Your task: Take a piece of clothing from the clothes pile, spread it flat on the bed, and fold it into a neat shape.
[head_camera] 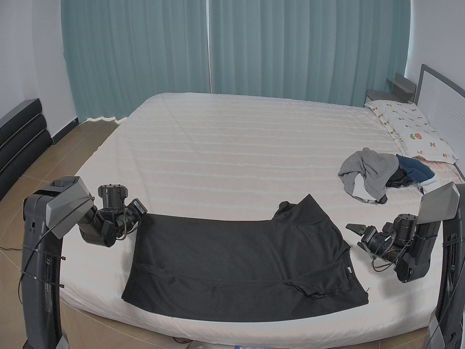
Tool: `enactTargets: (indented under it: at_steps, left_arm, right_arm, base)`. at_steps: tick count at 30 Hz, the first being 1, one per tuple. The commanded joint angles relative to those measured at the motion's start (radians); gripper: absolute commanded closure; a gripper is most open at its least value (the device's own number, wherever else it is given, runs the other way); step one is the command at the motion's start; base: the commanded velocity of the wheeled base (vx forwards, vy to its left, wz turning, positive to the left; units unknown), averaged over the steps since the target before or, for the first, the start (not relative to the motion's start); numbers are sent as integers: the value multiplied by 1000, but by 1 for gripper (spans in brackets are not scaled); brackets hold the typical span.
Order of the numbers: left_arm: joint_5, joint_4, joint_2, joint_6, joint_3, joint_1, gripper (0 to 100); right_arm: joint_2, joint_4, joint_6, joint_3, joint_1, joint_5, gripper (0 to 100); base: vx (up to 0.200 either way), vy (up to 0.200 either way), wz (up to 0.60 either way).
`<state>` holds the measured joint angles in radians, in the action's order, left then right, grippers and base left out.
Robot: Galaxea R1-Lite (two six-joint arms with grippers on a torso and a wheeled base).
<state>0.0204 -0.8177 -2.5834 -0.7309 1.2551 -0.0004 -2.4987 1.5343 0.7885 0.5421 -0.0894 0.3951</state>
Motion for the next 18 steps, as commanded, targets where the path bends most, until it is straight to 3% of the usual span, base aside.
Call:
enactTargets:
  at_steps: [1, 2, 5, 6, 8, 11, 18]
  left_arm:
    - [-4, -9, 14, -16, -19, 0, 100]
    - [-4, -9, 14, -16, -19, 0, 100]
    - [-4, -9, 12, -16, -25, -1, 100]
    - [-4, -9, 12, -16, -25, -1, 100]
    - [-4, -9, 9, -16, -29, -3, 100]
    - [-2, -11, 8, -18, -34, -3, 100]
    - [-4, -11, 6, -16, -34, -3, 100]
  right_arm:
    - [47, -62, -29, 91, 34, -22, 0]
    - [47, -62, -29, 91, 34, -22, 0]
    - [120, -292, -77, 243, 88, -28, 0]
    - [120, -292, -77, 243, 88, -28, 0]
    - [107, -450, -121, 391, 142, -91, 0]
    - [64, -560, -169, 513, 189, -139, 0]
    - [-42, -809, -282, 774, 234, -171, 0]
  base:
    - [0, 0, 0]
    - [0, 0, 0]
    - [0, 0, 0]
    - [0, 0, 0]
    - [0, 0, 0]
    - [0, 0, 0]
    - [0, 0, 0]
